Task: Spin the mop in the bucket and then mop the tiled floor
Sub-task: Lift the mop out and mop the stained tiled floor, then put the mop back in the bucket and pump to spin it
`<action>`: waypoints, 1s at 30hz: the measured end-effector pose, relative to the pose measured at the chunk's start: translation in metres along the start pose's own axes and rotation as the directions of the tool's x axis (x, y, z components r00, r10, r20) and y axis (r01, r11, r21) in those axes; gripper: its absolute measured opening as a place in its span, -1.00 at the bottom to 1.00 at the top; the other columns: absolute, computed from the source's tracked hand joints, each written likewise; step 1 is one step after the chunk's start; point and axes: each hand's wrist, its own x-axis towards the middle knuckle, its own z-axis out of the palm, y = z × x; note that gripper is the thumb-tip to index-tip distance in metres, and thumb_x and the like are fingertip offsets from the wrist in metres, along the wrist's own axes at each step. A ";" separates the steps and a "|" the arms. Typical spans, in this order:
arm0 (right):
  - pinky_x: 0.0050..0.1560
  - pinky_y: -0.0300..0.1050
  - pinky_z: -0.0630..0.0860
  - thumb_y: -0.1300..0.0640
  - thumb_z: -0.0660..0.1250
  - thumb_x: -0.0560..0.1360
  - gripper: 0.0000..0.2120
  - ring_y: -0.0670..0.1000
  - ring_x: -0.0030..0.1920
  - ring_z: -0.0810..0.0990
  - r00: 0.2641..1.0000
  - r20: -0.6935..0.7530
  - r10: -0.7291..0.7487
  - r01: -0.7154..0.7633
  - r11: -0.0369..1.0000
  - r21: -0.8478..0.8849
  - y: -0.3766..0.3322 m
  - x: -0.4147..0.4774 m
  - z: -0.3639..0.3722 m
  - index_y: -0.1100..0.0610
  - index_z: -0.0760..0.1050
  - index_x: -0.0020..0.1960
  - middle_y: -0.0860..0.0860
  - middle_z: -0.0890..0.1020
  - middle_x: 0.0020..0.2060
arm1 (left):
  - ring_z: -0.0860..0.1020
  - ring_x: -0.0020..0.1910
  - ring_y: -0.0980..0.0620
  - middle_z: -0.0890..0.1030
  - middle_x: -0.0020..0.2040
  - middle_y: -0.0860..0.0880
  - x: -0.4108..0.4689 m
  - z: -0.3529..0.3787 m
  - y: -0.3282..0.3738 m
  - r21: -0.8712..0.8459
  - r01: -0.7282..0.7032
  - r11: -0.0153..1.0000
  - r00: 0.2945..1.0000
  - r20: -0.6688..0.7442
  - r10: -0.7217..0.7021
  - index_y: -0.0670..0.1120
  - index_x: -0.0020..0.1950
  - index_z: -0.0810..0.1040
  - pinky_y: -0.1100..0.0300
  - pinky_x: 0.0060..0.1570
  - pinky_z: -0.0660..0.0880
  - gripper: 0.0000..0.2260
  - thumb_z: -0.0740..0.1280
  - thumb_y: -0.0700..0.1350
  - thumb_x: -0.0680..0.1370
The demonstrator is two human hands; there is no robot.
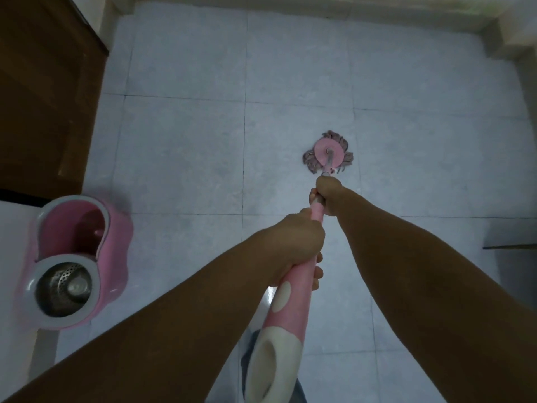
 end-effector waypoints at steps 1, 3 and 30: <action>-0.54 -0.31 0.26 0.02 0.04 0.68 -0.83 -0.08 -0.48 0.27 1.000 0.002 -0.005 0.005 1.000 -0.011 0.003 -0.004 0.003 0.06 0.31 0.18 0.02 0.29 -0.42 | 0.49 -0.39 0.00 0.51 -0.16 -0.13 -0.003 -0.002 -0.002 0.000 -0.001 1.000 1.000 -0.001 0.001 0.03 0.37 0.32 0.16 -0.45 0.49 -0.66 0.12 0.12 0.65; -0.51 -0.30 0.30 0.09 0.05 0.66 -0.72 -0.09 -0.53 0.29 1.000 0.010 -0.019 0.019 0.999 -0.050 0.010 -0.016 0.011 0.01 0.30 0.36 0.01 0.31 -0.43 | 0.49 -0.40 0.00 0.51 -0.17 -0.12 -0.015 -0.011 -0.006 -0.009 0.001 1.000 1.000 -0.007 -0.001 0.03 0.32 0.35 0.17 -0.44 0.48 -0.67 0.14 0.15 0.63; -0.34 -0.11 0.64 0.28 0.09 0.49 -0.52 0.18 -0.04 0.68 0.948 0.217 -0.235 0.139 0.914 0.382 0.221 -0.385 0.257 0.34 0.30 0.40 0.30 0.60 0.10 | 0.60 -0.12 0.11 0.59 -0.05 0.05 -0.306 -0.246 -0.229 0.244 -0.859 0.449 0.301 -0.468 0.831 -0.13 0.20 0.56 0.45 -0.13 0.52 -0.79 0.32 -0.28 0.58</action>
